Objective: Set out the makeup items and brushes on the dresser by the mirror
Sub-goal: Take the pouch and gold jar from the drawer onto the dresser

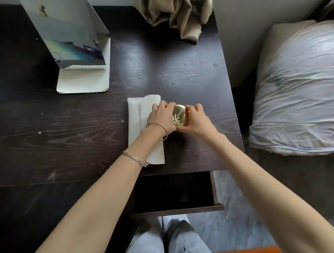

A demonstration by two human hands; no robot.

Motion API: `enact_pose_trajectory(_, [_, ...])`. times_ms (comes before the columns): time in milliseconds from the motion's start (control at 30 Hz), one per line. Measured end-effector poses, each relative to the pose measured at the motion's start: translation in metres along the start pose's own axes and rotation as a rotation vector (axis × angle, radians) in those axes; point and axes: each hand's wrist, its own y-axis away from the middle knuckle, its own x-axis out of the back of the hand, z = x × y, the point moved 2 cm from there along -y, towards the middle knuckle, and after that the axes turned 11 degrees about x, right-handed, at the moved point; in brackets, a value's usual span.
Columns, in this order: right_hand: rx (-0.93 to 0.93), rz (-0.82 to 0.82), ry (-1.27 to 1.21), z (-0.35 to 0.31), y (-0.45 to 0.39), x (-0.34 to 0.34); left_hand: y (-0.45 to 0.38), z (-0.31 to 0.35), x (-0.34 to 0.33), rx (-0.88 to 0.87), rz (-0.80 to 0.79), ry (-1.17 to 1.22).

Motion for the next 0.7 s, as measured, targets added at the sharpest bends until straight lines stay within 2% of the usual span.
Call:
enact_pose_trajectory(100, [-0.022,-0.004,0.016,-0.002,0.008,-0.001,0.009,-0.006,0.001,0.052,-0.012,0.066])
enact_pose_trajectory(233, [-0.023,0.125,-0.068,-0.013,0.053,-0.01,0.059,-0.02,0.0,0.027,0.179,0.172])
enact_pose_trajectory(300, [-0.036,0.119,-0.129,-0.016,0.085,-0.026,0.094,-0.025,-0.011,-0.019,0.19,0.17])
enact_pose_trajectory(400, [-0.06,-0.093,-0.155,-0.018,0.13,-0.07,0.139,-0.027,-0.048,-0.046,-0.037,0.068])
enact_pose_trajectory(533, [-0.178,-0.38,-0.133,-0.011,0.169,-0.135,0.174,-0.046,-0.112,0.101,-0.386,-0.117])
enact_pose_trajectory(700, [-0.351,-0.492,-0.083,0.008,0.186,-0.174,0.187,-0.07,-0.155,0.168,-0.568,-0.245])
